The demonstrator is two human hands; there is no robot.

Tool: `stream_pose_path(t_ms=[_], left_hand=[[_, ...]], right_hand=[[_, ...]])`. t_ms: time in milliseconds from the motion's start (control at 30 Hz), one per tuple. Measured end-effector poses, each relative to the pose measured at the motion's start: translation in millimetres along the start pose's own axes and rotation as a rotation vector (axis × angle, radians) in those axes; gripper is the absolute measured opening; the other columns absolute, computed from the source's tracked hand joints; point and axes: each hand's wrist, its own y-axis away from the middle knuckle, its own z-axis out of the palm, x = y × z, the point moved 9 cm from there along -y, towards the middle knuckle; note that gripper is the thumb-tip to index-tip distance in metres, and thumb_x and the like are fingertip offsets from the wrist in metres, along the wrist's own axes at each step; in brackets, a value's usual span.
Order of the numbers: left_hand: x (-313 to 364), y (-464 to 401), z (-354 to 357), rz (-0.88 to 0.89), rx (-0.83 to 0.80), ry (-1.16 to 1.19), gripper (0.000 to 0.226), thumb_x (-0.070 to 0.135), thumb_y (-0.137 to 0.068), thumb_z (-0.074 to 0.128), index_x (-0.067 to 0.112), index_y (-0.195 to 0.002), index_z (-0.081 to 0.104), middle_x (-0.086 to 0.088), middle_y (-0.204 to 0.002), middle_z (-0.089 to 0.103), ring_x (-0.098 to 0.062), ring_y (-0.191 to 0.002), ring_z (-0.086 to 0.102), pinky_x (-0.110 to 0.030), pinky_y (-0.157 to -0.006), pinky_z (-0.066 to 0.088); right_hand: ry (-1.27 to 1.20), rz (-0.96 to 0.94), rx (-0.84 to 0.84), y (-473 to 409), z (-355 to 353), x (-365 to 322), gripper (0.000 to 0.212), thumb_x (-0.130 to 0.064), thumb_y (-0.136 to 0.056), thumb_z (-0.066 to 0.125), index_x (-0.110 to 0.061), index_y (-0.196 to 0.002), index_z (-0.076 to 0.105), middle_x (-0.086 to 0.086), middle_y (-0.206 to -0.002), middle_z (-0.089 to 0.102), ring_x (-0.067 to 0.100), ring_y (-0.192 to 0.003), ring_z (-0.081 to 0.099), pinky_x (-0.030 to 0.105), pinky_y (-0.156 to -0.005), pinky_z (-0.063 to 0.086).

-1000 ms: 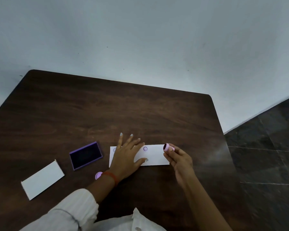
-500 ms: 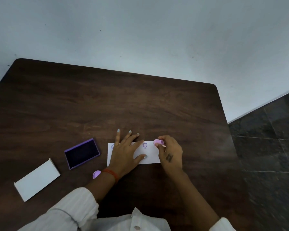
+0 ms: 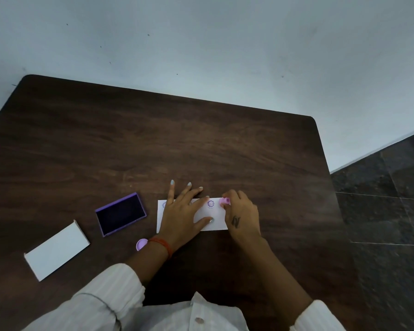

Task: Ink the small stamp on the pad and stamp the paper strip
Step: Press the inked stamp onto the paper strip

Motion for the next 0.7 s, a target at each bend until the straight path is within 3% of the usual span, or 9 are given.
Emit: stream_pose_path(t_ms=[167, 367, 700], left_hand=[[0, 0, 1, 0.007, -0.015, -0.02, 0.056, 0.054, -0.079, 0.058, 0.026, -0.128, 0.052, -0.002, -0.145, 0.045, -0.023, -0.141, 0.027, -0.047, -0.113, -0.014], [1, 0, 1, 0.006, -0.004, -0.011, 0.055, 0.053, -0.079, 0.06, 0.026, -0.126, 0.054, -0.003, -0.143, 0.047, -0.024, -0.14, 0.03, -0.047, -0.113, -0.013], [1, 1, -1, 0.017, 0.049, 0.017, 0.051, 0.048, -0.073, 0.07, 0.021, -0.116, 0.063, -0.008, -0.131, 0.059, -0.03, -0.13, 0.046, -0.057, -0.112, 0.005]], right_hand=[[0.068, -0.018, -0.013, -2, 5, -3, 0.02, -0.019, -0.088, 0.056, -0.016, -0.107, 0.052, 0.008, -0.113, 0.059, 0.022, -0.094, 0.058, 0.028, -0.072, 0.038], [0.137, -0.075, 0.029, -1, 4, -10, 0.023, -0.013, -0.083, 0.063, -0.013, -0.105, 0.055, 0.008, -0.107, 0.063, 0.022, -0.091, 0.06, 0.028, -0.069, 0.042], [0.182, -0.178, 0.01, 2, 5, -20, 0.021, -0.005, -0.085, 0.056, -0.003, -0.105, 0.056, 0.015, -0.111, 0.06, 0.026, -0.102, 0.053, 0.03, -0.079, 0.042]])
